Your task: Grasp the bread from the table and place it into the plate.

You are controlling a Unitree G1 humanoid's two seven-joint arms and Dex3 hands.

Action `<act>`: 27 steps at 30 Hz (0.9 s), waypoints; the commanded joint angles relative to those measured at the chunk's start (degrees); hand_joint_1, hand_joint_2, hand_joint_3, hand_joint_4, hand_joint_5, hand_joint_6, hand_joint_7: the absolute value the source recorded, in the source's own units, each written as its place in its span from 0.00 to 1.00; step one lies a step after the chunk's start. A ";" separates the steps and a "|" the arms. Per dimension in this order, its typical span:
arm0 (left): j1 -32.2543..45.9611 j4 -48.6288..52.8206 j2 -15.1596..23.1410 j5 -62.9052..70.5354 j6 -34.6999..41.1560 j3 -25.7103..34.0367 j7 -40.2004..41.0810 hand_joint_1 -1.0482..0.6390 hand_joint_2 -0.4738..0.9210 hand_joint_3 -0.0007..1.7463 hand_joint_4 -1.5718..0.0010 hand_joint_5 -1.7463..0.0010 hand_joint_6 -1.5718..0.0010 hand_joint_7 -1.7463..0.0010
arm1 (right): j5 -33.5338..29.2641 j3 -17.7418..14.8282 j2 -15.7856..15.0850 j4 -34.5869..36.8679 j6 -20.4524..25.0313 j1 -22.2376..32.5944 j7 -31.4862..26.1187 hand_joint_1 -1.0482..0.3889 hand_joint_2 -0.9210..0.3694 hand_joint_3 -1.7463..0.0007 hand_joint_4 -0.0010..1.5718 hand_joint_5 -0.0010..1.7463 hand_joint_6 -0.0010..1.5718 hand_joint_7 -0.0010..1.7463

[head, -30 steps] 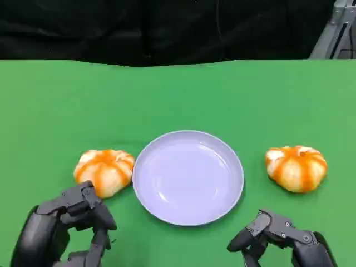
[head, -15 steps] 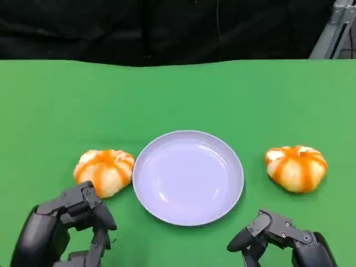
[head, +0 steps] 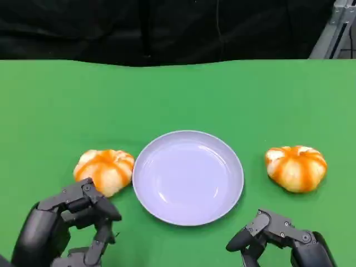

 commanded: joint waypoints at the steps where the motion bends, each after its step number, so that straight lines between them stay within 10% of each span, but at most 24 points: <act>1: -2.83 -2.57 3.61 6.00 7.47 0.05 1.66 0.58 0.76 0.43 0.64 0.30 0.59 0.59 | 0.51 -0.16 -0.08 -0.39 0.53 -0.30 -0.10 0.66 0.39 0.30 0.47 0.92 0.48 0.67; 8: -8.91 -4.04 8.00 22.65 16.90 -3.16 5.06 0.43 0.97 0.03 0.71 0.52 0.65 0.86 | 0.38 0.23 0.36 -0.04 0.84 -0.85 -0.30 0.65 0.39 0.30 0.46 0.92 0.47 0.67; 27: -24.74 2.77 14.36 60.32 28.54 -18.96 4.71 0.29 0.99 0.00 0.83 0.74 0.76 1.00 | -0.18 0.88 0.46 -0.80 1.87 -0.78 -0.43 0.64 0.36 0.34 0.45 0.93 0.47 0.69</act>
